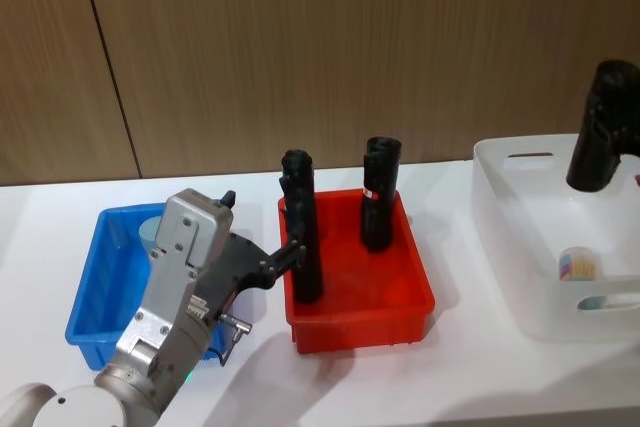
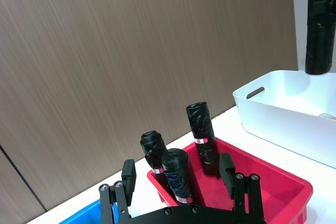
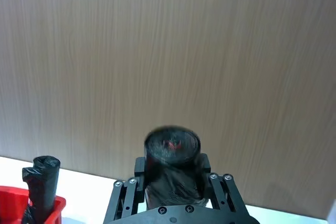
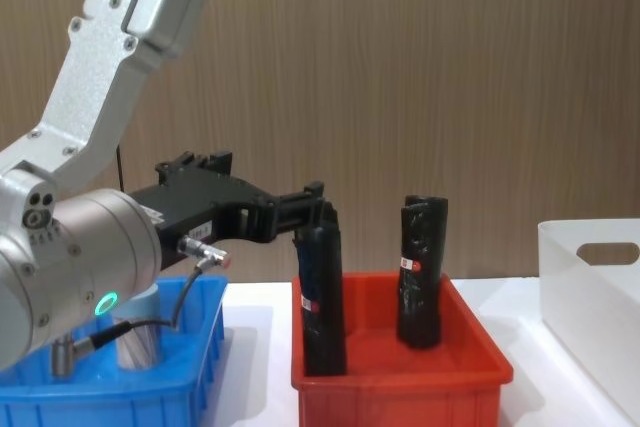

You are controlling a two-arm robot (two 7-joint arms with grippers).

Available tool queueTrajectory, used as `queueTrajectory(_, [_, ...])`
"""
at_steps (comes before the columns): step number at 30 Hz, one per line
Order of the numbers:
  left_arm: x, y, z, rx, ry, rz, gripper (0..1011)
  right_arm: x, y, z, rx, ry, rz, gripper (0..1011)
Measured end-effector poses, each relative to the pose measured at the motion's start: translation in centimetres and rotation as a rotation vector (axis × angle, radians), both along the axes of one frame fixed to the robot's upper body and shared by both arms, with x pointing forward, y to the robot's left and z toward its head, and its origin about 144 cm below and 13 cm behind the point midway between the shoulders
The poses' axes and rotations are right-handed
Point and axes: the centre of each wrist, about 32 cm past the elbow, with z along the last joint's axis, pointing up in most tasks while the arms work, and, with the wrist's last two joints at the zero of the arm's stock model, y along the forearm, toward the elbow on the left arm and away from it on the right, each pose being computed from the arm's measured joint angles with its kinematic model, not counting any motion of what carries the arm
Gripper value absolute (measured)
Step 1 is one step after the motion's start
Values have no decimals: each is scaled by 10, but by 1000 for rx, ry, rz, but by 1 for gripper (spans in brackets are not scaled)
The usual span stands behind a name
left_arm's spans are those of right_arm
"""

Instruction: Pick the cotton swabs from the blue box and place them into the white box.

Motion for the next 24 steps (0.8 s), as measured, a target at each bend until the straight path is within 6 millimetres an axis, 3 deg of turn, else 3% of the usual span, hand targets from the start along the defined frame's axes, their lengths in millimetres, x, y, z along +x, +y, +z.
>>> queueTrajectory(3, [0,0,0,0,0,0,1004,0,-1,-2,-1,6,-4,599])
queueTrajectory(4, [0,0,0,0,0,0,1004,0,-2,-3,-3,10,-6,661])
queueTrajectory(15, [0,0,0,0,0,0,1004,0,-6,-9,-8,22,-4,975])
queueTrajectory(24, [0,0,0,0,0,0,1004,-1,-8,-11,-8,22,1,1001])
